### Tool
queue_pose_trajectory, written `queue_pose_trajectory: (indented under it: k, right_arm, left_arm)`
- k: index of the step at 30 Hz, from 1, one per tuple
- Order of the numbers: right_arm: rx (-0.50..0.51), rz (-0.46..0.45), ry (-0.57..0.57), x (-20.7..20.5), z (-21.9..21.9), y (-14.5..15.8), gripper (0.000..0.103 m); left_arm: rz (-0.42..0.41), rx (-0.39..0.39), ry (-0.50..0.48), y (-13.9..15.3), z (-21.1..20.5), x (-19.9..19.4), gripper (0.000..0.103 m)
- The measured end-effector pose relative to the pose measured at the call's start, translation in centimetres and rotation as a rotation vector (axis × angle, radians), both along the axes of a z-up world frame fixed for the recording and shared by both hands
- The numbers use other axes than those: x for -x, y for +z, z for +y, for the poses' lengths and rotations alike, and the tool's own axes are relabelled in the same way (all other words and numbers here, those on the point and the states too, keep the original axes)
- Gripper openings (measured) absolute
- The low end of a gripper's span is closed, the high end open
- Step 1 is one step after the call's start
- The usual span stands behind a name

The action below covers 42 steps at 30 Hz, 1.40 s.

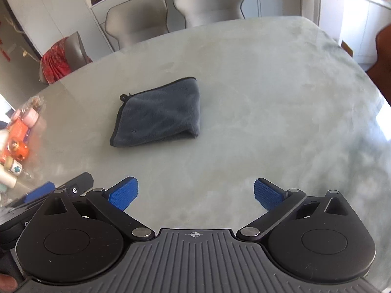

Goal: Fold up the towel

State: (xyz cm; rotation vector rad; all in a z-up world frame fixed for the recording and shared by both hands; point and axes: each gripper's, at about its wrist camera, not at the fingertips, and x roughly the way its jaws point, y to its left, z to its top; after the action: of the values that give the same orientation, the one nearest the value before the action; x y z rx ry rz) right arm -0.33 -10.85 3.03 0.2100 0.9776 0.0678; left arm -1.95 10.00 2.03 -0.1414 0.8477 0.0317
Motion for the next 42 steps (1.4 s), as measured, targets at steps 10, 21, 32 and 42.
queue_pose_trajectory:
  k: [10, 21, 32, 42]
  right_arm:
    - [0.212, -0.084, 0.04, 0.9, 2.4, 0.7, 0.102]
    - [0.274, -0.061, 0.051, 0.8, 3.1, 0.3, 0.102]
    - [0.3, -0.044, 0.06, 1.0, 3.3, -0.1, 0.102]
    - [0.296, -0.024, 0.062, 1.0, 3.1, -0.4, 0.102]
  left_arm:
    - [0.016, -0.068, -0.017, 0.0, -0.2, 0.4, 0.09]
    - [0.026, -0.069, 0.004, -0.2, 0.3, 0.3, 0.09]
    - [0.036, -0.105, -0.009, -0.2, -0.2, 0.1, 0.09]
    - [0.027, -0.125, -0.032, -0.1, -0.6, 0.0, 0.09]
